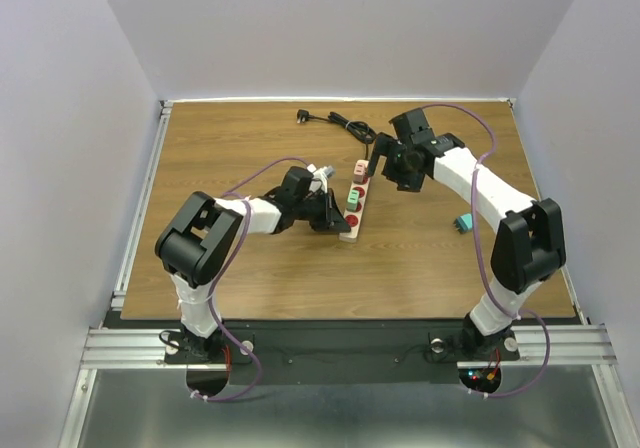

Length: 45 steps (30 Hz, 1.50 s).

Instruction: Pull the plug off the socket

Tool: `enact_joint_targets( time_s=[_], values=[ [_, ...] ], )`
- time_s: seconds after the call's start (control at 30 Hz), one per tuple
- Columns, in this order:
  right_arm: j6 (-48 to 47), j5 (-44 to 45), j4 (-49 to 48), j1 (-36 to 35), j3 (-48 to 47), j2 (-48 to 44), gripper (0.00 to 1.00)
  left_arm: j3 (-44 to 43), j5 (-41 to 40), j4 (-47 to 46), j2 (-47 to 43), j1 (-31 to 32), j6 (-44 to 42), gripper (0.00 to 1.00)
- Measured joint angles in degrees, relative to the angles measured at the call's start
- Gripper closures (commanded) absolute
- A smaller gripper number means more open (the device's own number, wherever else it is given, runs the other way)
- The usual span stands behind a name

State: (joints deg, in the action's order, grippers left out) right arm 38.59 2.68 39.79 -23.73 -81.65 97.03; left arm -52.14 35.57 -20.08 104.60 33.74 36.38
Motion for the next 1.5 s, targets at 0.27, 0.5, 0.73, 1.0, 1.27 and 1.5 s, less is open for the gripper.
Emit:
enact_joint_targets(
  time_s=[0.27, 0.5, 0.73, 1.0, 1.27, 1.5],
  values=[
    [0.0, -2.0, -0.6, -1.2, -2.5, 4.9, 0.00, 0.8, 2.7, -4.6, 0.9, 0.3, 2.1, 1.00],
    [0.7, -3.3, -0.8, -2.8, -4.6, 8.2, 0.03, 1.5, 8.1, -18.9, 8.2, 0.2, 9.4, 1.00],
    [1.8, -3.8, -0.8, -5.0, -5.2, 10.6, 0.14, 4.3, 11.3, -34.1, 13.6, 0.2, 16.3, 1.00],
    [3.7, -3.8, -0.9, -6.8, -5.2, 11.5, 0.25, 7.6, 15.3, -45.7, 17.1, -0.2, 21.3, 1.00],
    [5.4, -3.5, -0.9, -7.6, -5.3, 14.1, 0.34, 10.3, 17.6, -57.6, 20.6, -1.2, 25.4, 1.00],
    [5.4, -2.2, -1.2, -7.8, -5.3, 14.1, 0.35, 11.9, 17.1, -56.3, 19.0, -1.4, 26.6, 1.00]
  ],
)
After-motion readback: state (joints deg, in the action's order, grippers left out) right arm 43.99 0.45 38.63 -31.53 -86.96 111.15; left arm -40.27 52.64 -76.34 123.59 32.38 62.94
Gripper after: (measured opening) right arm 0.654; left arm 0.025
